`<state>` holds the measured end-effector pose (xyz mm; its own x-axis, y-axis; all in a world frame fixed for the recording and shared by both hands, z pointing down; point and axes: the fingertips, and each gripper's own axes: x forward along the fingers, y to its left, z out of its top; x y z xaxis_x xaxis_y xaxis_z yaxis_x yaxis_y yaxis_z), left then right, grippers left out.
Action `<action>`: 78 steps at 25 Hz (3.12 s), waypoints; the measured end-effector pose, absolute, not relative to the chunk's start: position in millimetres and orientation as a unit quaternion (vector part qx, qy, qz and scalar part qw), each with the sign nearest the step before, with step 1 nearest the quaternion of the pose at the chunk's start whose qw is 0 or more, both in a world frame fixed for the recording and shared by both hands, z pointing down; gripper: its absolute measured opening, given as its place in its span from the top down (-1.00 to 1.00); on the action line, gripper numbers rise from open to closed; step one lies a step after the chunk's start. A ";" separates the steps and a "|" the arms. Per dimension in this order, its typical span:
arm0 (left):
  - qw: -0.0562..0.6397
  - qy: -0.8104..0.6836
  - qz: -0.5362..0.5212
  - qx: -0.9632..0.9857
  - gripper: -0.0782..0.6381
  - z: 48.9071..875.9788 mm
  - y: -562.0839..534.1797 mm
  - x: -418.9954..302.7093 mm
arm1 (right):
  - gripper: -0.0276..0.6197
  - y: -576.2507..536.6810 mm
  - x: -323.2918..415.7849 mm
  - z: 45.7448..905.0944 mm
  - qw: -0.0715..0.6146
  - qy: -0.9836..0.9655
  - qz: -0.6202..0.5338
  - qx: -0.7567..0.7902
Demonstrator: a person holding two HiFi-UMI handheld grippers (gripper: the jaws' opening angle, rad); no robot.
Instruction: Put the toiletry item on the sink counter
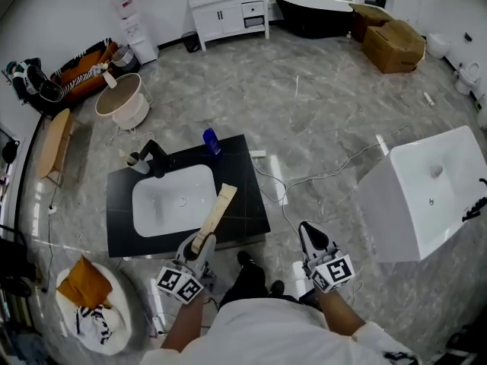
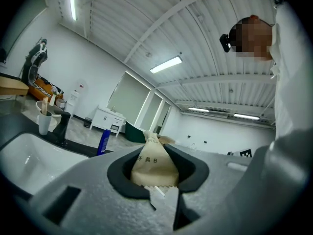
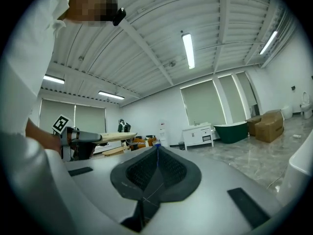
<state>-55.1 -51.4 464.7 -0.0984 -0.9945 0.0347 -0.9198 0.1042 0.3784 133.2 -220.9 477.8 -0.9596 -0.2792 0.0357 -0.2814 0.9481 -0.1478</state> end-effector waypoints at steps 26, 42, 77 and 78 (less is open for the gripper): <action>0.244 -0.721 -0.095 0.641 0.51 568.7 -137.5 -208.0 | 0.87 -297.6 -97.1 526.2 0.116 -0.991 0.052 0.040; 0.300 -0.768 0.004 0.566 0.51 669.4 -205.0 -176.9 | 0.87 -355.8 -138.5 637.2 0.158 -0.979 0.100 -0.085; 0.342 -0.758 0.134 0.538 0.36 749.2 -227.5 -150.4 | 0.86 -352.4 -115.8 683.3 0.178 -0.970 0.139 -0.092; 0.341 -0.759 0.133 0.538 0.36 748.1 -227.5 -151.0 | 0.87 -352.4 -115.3 682.9 0.178 -0.970 0.138 -0.092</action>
